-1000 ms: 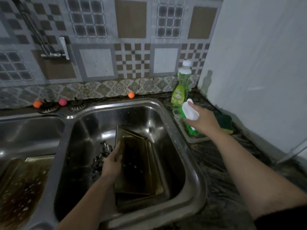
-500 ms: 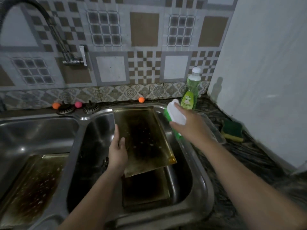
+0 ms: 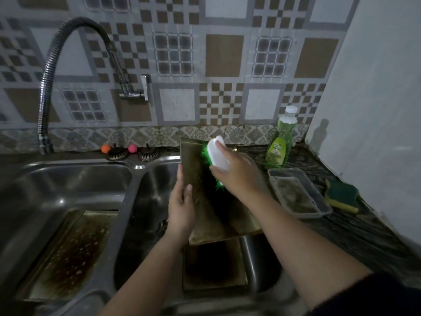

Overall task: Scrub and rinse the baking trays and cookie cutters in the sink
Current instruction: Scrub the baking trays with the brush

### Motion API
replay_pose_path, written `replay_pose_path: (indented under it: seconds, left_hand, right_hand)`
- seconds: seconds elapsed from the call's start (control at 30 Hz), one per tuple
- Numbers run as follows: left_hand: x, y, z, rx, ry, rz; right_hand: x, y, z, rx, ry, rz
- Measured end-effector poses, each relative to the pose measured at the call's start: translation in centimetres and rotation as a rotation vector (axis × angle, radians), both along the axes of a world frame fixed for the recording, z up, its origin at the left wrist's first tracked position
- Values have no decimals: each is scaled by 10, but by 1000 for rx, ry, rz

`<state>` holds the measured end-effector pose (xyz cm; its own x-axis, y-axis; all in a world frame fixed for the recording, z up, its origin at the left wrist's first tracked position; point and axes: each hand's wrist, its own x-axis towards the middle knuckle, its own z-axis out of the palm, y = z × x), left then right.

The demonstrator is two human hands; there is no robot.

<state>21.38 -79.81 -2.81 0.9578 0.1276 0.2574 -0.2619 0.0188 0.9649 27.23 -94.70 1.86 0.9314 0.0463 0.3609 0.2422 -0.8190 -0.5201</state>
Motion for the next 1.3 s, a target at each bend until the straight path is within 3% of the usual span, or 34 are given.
replay_pose_path:
  seconds: [0.17,0.27,0.4,0.53,0.63,0.87,1.0,1.1,1.3]
  left_hand:
    - [13,28,4,-38,7,135]
    - [5,23,2,21,-17,33]
    - [-1,2,2,89,-87,-49]
    - [17,20,12,-57,-9,104]
    - [23,42,17,-39,-7,170]
    - [0,12,13,37,-71,19]
    - [13,27,19,12,-59,160]
    - [18,50,17,134,-42,211]
    - [2,41,19,382,-124,252]
  right_hand:
    - [-82,31,-54,101,-45,274]
    - [-64,30,-48,117,-103,233]
    - [4,35,6,136,-99,71]
    - [-34,49,-8,30,-94,239]
    - [-78,45,-44,106,-112,348]
    - [12,29,10,117,-80,1]
    - [-29,35,-12,153,-22,108]
    - [-67,25,-47,151,23,234]
    - [-35,10,7,265,14,31]
